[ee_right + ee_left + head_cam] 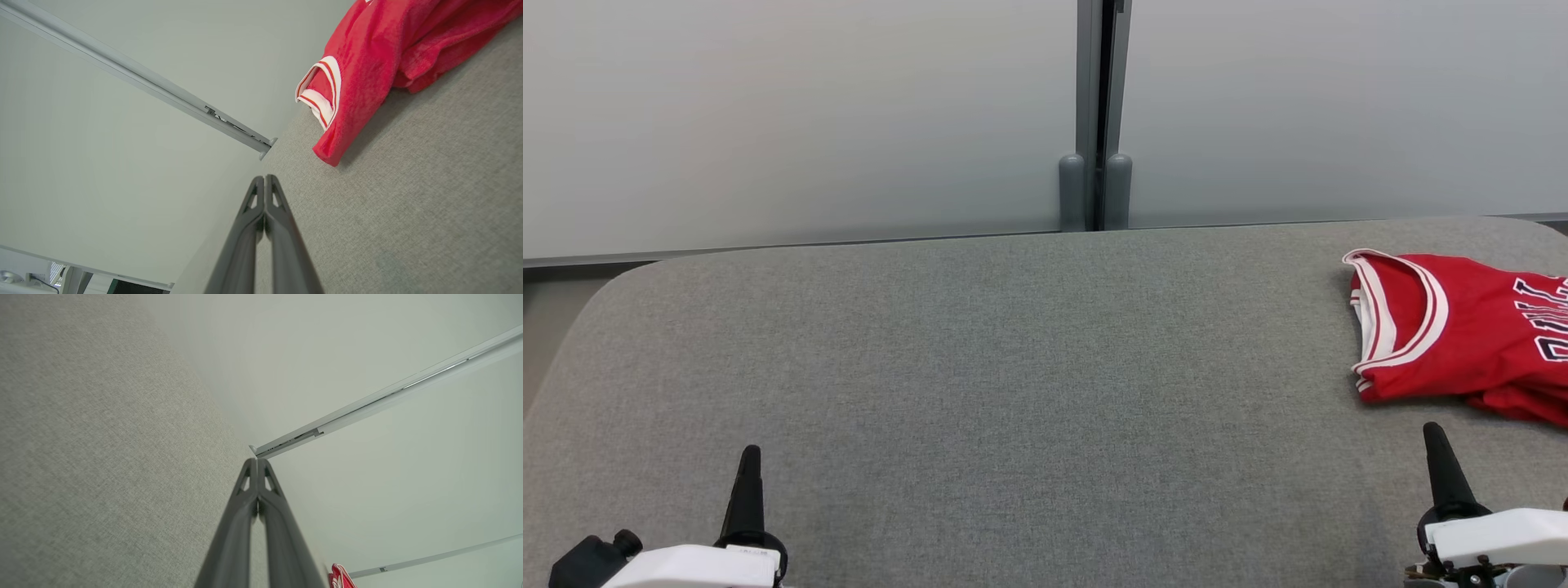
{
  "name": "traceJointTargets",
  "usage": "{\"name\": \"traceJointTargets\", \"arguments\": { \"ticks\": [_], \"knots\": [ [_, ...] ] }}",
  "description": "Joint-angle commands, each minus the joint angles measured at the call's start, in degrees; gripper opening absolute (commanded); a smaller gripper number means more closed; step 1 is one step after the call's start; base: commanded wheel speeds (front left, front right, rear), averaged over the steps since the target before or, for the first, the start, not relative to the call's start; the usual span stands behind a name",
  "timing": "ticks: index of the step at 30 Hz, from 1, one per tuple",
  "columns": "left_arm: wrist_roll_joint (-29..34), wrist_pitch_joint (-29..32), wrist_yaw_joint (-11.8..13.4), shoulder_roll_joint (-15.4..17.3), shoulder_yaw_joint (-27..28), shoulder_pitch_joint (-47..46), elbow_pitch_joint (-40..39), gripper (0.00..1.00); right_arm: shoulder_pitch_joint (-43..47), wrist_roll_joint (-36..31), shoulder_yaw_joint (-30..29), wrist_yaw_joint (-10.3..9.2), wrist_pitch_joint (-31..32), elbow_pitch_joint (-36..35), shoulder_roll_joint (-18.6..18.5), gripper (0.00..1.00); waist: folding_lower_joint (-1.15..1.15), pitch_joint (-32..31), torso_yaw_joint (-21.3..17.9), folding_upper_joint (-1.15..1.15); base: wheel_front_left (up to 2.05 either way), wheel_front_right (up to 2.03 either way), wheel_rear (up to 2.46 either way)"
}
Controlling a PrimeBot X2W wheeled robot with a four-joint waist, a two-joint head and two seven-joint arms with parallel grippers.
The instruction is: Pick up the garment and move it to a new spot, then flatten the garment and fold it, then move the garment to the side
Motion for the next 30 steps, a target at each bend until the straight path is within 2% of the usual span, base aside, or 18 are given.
{"name": "traceJointTargets", "arguments": {
  "ticks": [1,30],
  "knots": [
    [-1.5,0.4,-0.4,0.4,0.3,-1.9,-0.4,0.0,-1.4,1.7,-0.3,0.01,0.4,-0.2,-0.6,0.0,0.0,0.0,0.0,0.0,0.0,0.0,0.0],
    [-15.6,4.5,-1.6,0.5,1.4,-5.5,0.4,0.0,-3.8,18.4,-0.9,0.01,4.5,0.8,-0.7,0.0,0.0,0.6,0.5,0.0,0.0,0.0,0.0]
  ]
}}
